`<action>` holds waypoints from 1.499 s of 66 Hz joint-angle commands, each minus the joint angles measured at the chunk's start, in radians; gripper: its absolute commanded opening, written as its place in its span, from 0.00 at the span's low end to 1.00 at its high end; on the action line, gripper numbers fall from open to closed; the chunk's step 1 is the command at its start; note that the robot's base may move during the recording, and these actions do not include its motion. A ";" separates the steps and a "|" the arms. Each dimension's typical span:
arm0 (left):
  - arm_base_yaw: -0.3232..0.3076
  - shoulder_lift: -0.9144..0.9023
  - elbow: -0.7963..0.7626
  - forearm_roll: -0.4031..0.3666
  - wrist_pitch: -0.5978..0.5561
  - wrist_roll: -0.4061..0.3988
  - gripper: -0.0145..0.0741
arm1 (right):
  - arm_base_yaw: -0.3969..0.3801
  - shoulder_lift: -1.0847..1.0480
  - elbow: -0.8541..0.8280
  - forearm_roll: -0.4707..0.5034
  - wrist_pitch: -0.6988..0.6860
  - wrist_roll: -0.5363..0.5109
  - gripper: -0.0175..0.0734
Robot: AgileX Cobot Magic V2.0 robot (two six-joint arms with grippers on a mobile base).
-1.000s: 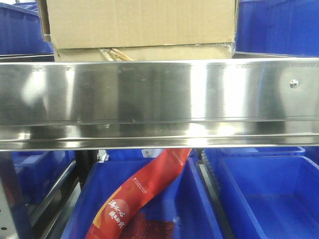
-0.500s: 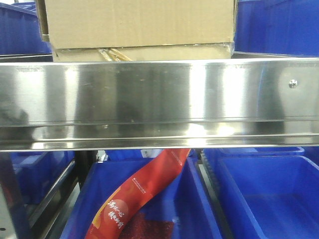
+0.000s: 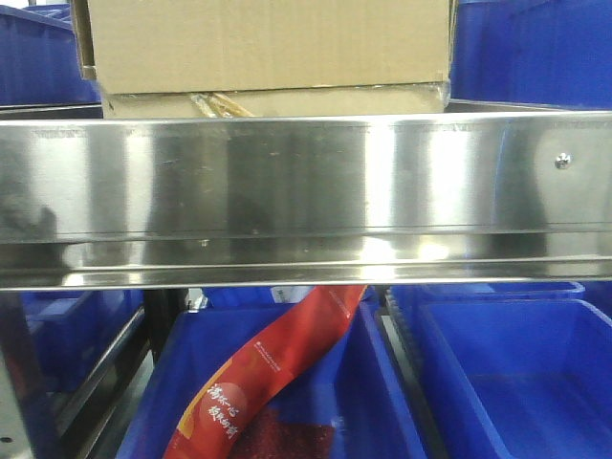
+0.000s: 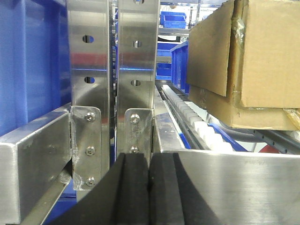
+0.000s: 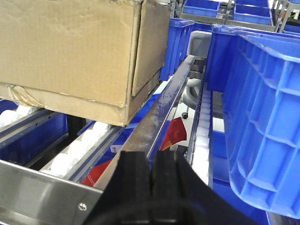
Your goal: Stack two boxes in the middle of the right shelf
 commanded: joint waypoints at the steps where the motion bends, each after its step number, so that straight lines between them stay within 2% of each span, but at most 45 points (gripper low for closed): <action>1: -0.004 -0.005 -0.001 -0.001 -0.019 0.000 0.04 | -0.006 -0.005 0.000 -0.009 -0.023 -0.006 0.02; 20: -0.004 -0.005 -0.001 -0.001 -0.019 0.000 0.04 | -0.027 -0.005 0.004 -0.009 -0.031 0.004 0.02; 32: -0.004 -0.005 -0.001 -0.001 -0.019 0.000 0.04 | -0.155 -0.067 0.089 -0.090 -0.094 0.104 0.02; 44: -0.004 -0.005 -0.001 -0.001 -0.019 0.000 0.04 | -0.238 -0.207 0.272 -0.099 -0.205 0.153 0.02; 57: -0.004 -0.005 -0.001 -0.001 -0.019 0.000 0.04 | -0.242 -0.394 0.437 -0.099 -0.230 0.160 0.02; 67: -0.004 -0.005 -0.001 -0.001 -0.019 0.000 0.04 | -0.243 -0.400 0.437 -0.105 -0.184 0.160 0.02; 99: -0.004 -0.005 -0.001 -0.001 -0.019 0.000 0.04 | -0.243 -0.400 0.437 -0.105 -0.207 0.160 0.02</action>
